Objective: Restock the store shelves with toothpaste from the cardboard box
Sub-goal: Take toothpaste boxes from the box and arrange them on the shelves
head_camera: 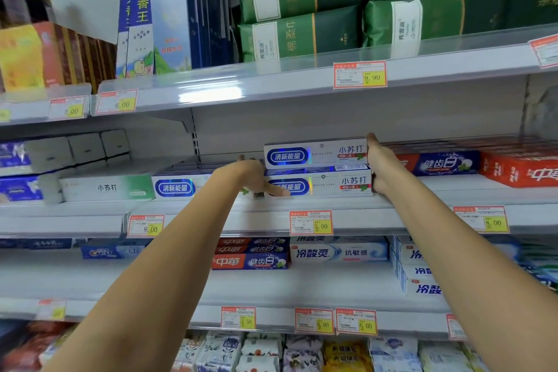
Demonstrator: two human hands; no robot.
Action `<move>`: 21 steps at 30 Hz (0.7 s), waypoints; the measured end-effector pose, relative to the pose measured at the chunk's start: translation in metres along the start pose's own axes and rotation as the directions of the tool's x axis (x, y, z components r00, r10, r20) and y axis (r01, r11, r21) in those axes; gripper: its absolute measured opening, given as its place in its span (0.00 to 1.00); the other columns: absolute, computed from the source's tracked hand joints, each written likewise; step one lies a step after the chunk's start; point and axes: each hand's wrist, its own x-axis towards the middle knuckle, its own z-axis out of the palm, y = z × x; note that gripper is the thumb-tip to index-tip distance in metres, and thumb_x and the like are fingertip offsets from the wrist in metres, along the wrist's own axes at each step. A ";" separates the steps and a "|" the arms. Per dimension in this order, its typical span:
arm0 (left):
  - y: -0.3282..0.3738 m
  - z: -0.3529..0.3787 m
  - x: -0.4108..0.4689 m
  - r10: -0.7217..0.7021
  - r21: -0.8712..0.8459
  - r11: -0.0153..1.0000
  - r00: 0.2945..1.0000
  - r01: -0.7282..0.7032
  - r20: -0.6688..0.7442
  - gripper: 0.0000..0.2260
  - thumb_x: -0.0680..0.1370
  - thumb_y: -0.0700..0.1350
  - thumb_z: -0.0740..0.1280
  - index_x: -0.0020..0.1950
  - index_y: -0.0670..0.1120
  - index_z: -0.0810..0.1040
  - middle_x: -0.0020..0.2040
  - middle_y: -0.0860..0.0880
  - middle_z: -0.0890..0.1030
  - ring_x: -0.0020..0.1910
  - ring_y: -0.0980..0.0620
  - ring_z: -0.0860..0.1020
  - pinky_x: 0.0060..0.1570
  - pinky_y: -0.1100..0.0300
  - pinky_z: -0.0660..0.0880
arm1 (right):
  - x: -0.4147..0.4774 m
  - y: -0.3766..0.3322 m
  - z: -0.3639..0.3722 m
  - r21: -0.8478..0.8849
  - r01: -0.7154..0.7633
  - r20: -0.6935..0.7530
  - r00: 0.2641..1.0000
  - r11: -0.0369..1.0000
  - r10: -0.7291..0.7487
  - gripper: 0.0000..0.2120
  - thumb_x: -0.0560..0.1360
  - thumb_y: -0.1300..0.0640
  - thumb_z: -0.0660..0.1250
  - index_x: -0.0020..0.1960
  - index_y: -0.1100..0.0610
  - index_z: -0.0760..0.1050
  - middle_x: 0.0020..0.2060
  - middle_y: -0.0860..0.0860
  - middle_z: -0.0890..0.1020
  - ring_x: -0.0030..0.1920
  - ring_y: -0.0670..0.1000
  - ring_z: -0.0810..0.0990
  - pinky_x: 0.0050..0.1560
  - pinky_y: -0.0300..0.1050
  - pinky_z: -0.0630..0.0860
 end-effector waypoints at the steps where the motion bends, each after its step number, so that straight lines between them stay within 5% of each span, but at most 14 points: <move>1: 0.000 0.000 0.000 0.002 -0.007 1.000 1.000 -0.002 0.005 0.27 0.71 0.67 0.63 0.60 0.48 0.73 0.54 0.49 0.78 0.53 0.48 0.75 0.62 0.52 0.68 | 0.000 0.000 0.001 0.010 -0.007 -0.011 1.000 1.000 0.007 0.23 0.79 0.36 0.50 0.52 0.55 0.72 0.46 0.56 0.83 0.45 0.58 0.84 0.52 0.57 0.80; 5: -0.001 -0.001 0.001 0.007 0.005 1.000 1.000 -0.007 0.002 0.38 0.64 0.73 0.61 0.64 0.48 0.73 0.54 0.49 0.79 0.54 0.48 0.75 0.66 0.49 0.67 | 0.003 -0.001 0.005 0.035 -0.010 -0.043 0.999 0.999 0.011 0.31 0.74 0.29 0.48 0.56 0.54 0.72 0.48 0.56 0.83 0.47 0.59 0.84 0.52 0.60 0.79; 11: 0.003 -0.002 -0.006 0.016 -0.004 1.000 1.000 -0.016 -0.020 0.32 0.71 0.69 0.62 0.66 0.47 0.72 0.58 0.46 0.78 0.60 0.45 0.73 0.69 0.48 0.63 | -0.003 -0.002 0.006 -0.030 -0.022 -0.087 0.996 0.999 0.019 0.32 0.74 0.28 0.47 0.51 0.55 0.72 0.44 0.55 0.82 0.47 0.58 0.83 0.54 0.57 0.79; 14: 0.001 0.000 -0.007 -0.001 0.007 1.000 1.000 0.001 -0.029 0.35 0.68 0.71 0.62 0.64 0.47 0.73 0.58 0.46 0.78 0.63 0.44 0.71 0.70 0.47 0.62 | -0.013 -0.005 0.007 -0.063 -0.031 -0.080 0.996 0.998 0.026 0.34 0.76 0.30 0.47 0.62 0.56 0.71 0.49 0.56 0.82 0.50 0.58 0.82 0.56 0.55 0.78; 17: 0.000 0.002 -0.016 0.019 -0.105 0.994 0.995 -0.030 -0.101 0.31 0.69 0.67 0.66 0.61 0.45 0.75 0.54 0.46 0.81 0.54 0.47 0.76 0.61 0.53 0.69 | -0.031 -0.005 0.006 -0.468 0.223 -0.193 0.919 0.855 -0.344 0.34 0.79 0.36 0.51 0.72 0.62 0.61 0.67 0.60 0.67 0.65 0.61 0.70 0.62 0.53 0.70; 19: -0.001 0.003 -0.028 0.046 -0.115 0.991 0.974 -0.074 -0.224 0.27 0.71 0.63 0.68 0.58 0.43 0.77 0.52 0.45 0.81 0.50 0.48 0.77 0.61 0.53 0.70 | -0.046 -0.004 0.008 -0.620 0.420 -0.154 0.762 0.662 -0.628 0.31 0.78 0.42 0.58 0.71 0.63 0.61 0.68 0.61 0.63 0.66 0.60 0.67 0.59 0.50 0.69; 21: -0.002 0.011 -0.049 0.059 -0.131 0.983 0.900 -0.128 -0.432 0.22 0.74 0.58 0.69 0.59 0.42 0.77 0.57 0.45 0.79 0.57 0.47 0.74 0.63 0.55 0.68 | -0.064 -0.004 0.015 -0.639 0.556 -0.065 0.649 0.531 -0.758 0.24 0.78 0.46 0.62 0.65 0.62 0.66 0.63 0.59 0.68 0.61 0.55 0.70 0.54 0.43 0.67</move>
